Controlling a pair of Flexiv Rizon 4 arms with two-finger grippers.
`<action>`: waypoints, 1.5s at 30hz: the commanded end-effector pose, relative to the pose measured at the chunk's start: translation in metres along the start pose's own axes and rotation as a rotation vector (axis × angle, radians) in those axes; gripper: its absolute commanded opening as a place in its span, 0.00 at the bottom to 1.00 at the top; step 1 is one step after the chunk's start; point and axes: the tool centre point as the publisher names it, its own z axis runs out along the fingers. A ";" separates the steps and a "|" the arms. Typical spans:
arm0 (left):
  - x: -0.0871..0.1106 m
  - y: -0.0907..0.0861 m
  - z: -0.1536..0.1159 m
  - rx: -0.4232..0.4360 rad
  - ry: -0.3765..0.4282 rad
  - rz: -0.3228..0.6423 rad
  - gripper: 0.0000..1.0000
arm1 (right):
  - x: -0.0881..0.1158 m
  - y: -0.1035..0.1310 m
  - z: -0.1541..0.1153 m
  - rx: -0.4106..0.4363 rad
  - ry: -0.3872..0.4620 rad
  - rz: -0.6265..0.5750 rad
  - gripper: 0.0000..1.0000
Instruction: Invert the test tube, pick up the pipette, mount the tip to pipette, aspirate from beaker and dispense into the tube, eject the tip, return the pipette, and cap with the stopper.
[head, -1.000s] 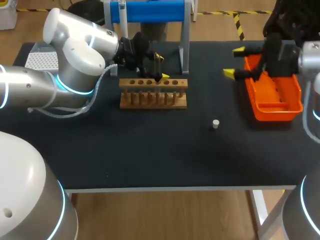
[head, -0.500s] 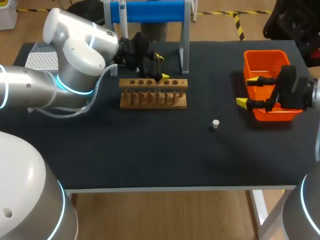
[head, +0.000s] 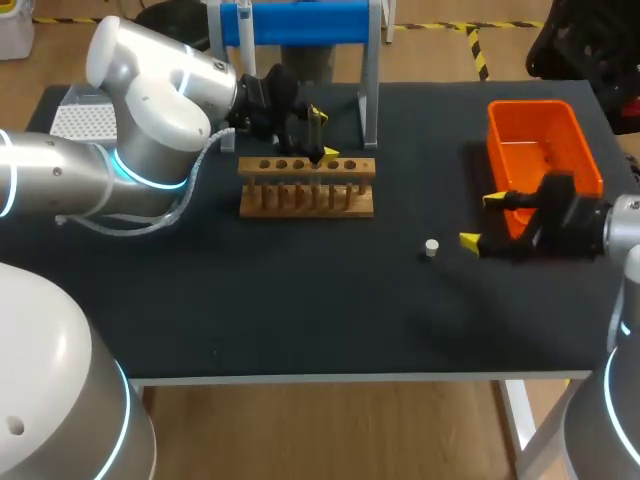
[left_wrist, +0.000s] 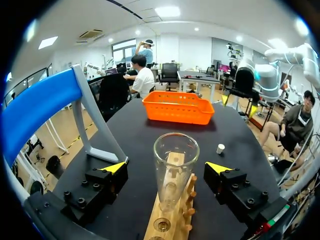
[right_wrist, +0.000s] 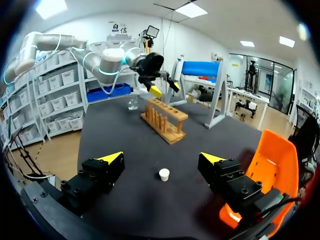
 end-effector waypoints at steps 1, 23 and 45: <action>-0.001 0.000 0.000 -0.002 0.002 -0.001 1.00 | 0.007 -0.012 0.013 0.011 -0.030 0.002 1.00; -0.001 0.000 0.000 -0.002 0.002 -0.001 1.00 | 0.011 -0.045 0.040 0.074 -0.076 0.015 1.00; -0.001 0.000 0.000 -0.002 0.002 -0.001 1.00 | 0.002 -0.049 0.073 0.086 -0.093 0.029 1.00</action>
